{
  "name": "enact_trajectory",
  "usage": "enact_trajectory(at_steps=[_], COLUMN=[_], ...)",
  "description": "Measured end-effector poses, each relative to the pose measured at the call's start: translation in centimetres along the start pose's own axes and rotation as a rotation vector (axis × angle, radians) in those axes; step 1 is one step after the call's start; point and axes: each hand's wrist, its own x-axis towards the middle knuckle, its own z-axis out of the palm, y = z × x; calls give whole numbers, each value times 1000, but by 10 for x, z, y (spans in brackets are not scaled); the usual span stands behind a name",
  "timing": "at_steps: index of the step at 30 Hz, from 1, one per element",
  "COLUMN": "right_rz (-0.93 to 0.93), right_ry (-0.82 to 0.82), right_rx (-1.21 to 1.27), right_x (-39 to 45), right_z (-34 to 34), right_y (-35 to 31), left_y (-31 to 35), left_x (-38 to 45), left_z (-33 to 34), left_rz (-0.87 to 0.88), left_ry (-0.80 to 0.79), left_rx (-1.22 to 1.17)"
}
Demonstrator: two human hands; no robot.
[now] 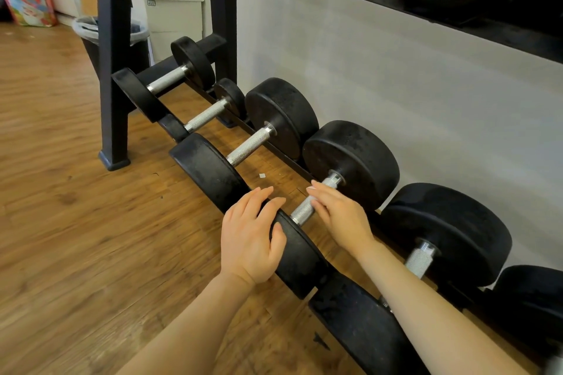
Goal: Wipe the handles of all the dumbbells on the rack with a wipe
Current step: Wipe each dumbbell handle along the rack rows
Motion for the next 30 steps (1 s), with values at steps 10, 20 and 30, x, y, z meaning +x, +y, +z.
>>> enact_trajectory(at_steps=[10,20,30], right_rz=[-26,-31,50], right_ry=[119,223,172], right_rx=[-144,-108,165], right_x=[-9,-10,-8], right_z=[5,6,5], right_y=[2,5,1], left_y=[1,1,2], left_x=[0,0,1], left_z=[-1,-2,-2], left_rz=[8,-4,-4], left_ry=[1,-7,0], left_rx=[-8,-9,-12])
